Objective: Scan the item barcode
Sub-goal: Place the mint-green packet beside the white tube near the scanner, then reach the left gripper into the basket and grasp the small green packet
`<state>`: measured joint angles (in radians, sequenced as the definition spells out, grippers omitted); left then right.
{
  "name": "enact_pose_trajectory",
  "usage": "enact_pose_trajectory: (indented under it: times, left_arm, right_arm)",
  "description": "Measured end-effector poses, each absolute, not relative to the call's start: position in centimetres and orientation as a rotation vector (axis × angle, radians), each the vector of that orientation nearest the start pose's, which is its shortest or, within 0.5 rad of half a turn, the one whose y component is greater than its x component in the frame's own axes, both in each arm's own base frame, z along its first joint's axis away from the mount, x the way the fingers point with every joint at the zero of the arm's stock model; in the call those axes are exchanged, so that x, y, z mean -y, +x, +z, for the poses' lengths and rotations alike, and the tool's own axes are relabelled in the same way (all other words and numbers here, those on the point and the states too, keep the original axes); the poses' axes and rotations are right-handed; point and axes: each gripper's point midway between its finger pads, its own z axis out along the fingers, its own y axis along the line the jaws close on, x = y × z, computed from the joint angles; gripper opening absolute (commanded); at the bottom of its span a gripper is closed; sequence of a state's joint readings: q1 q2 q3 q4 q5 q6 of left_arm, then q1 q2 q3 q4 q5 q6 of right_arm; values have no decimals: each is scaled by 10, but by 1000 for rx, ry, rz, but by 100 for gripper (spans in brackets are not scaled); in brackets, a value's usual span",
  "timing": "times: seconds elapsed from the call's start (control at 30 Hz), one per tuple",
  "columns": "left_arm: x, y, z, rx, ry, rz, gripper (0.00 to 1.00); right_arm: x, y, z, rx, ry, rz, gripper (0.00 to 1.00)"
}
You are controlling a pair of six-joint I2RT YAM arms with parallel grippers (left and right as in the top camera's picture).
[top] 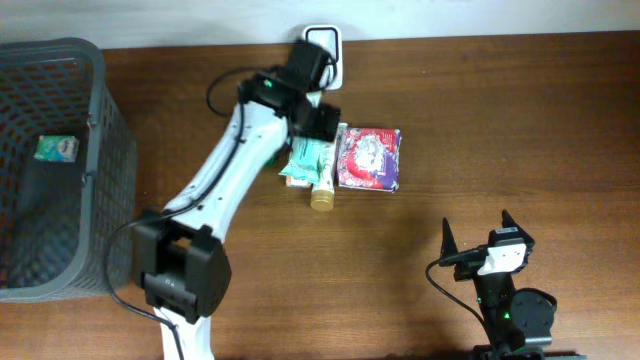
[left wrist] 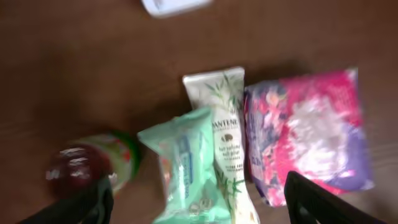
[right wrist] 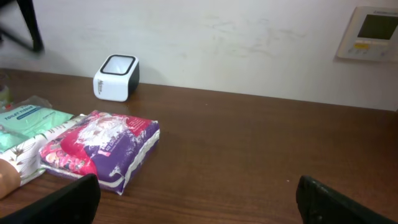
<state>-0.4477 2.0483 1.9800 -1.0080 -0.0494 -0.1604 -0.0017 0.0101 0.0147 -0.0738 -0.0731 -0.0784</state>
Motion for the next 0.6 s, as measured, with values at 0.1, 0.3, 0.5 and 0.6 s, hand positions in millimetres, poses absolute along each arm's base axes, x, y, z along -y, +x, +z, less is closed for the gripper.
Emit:
enact_pose_trajectory:
  times: [0.1, 0.3, 0.5, 0.6]
  left_arm:
    - [186, 483, 255, -2472, 256, -169, 88]
    - [3, 480, 399, -2144, -290, -100, 99]
    - [-192, 437, 367, -2002, -1051, 0, 97]
    - [-236, 426, 325, -2004, -1244, 63, 97]
  right_arm:
    - [-12, 246, 160, -1635, -118, -1, 99]
    - [-12, 246, 160, -1636, -119, -1, 99]
    - [-12, 246, 160, -1635, -119, -1, 99]
    - [-12, 246, 160, -1635, -118, -1, 99]
